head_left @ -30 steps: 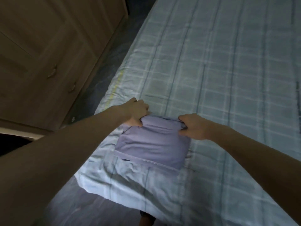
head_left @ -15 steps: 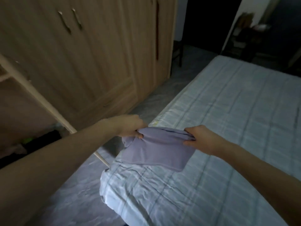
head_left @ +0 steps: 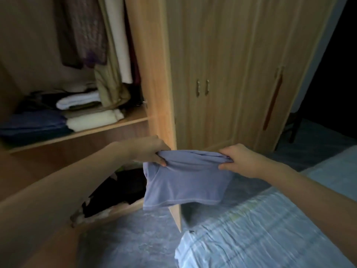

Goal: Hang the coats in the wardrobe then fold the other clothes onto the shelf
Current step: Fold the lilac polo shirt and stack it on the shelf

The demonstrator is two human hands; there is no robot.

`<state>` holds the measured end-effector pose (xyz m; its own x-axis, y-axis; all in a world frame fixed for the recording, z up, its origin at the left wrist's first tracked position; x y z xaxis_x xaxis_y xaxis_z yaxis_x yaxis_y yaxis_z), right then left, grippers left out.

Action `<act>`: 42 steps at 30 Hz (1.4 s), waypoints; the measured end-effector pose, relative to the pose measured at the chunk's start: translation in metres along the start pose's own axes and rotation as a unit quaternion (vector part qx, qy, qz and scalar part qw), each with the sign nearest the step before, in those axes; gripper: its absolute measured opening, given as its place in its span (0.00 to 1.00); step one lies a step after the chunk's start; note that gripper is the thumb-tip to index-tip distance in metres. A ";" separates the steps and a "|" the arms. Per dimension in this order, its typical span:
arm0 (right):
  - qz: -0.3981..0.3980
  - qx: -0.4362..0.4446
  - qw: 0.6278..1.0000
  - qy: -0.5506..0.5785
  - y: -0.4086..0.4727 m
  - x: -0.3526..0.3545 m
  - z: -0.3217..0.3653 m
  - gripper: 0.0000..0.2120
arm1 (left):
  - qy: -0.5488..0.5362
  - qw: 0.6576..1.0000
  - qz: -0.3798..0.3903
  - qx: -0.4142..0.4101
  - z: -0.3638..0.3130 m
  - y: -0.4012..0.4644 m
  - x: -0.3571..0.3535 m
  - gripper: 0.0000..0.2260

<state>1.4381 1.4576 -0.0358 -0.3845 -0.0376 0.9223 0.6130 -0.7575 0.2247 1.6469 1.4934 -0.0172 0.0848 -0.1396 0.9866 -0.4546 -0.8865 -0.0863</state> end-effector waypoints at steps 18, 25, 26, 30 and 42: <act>-0.003 0.259 0.966 -0.005 0.175 -0.070 0.353 0.19 | 0.065 0.959 -0.109 0.252 0.212 -0.330 0.074 0.10; 0.017 0.301 0.953 0.015 0.235 -0.098 0.407 0.15 | 0.103 0.942 -0.122 0.296 0.259 -0.377 0.090 0.09; 0.023 0.308 0.951 0.016 0.243 -0.100 0.413 0.16 | 0.108 0.939 -0.128 0.301 0.265 -0.379 0.093 0.09; 0.018 0.335 0.942 0.025 0.277 -0.096 0.430 0.21 | 0.110 0.924 -0.144 0.338 0.291 -0.381 0.110 0.11; 0.030 0.339 0.939 0.048 0.390 -0.107 0.422 0.17 | 0.122 0.904 -0.122 0.392 0.379 -0.343 0.144 0.07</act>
<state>2.0094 1.4415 0.0859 -0.3752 -0.1505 0.9147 0.9218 -0.1645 0.3510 2.1513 1.6105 0.1018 -0.1443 0.1189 0.9824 0.3265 -0.9314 0.1607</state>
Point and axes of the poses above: each hand's wrist, its own y-axis towards the middle knuckle, its own x-axis out of the back of the hand, z = x × y, the point moved 9 cm from there along y, towards the middle knuckle, and after that the axes turned 9 degrees about -z, right-handed, at the moved point
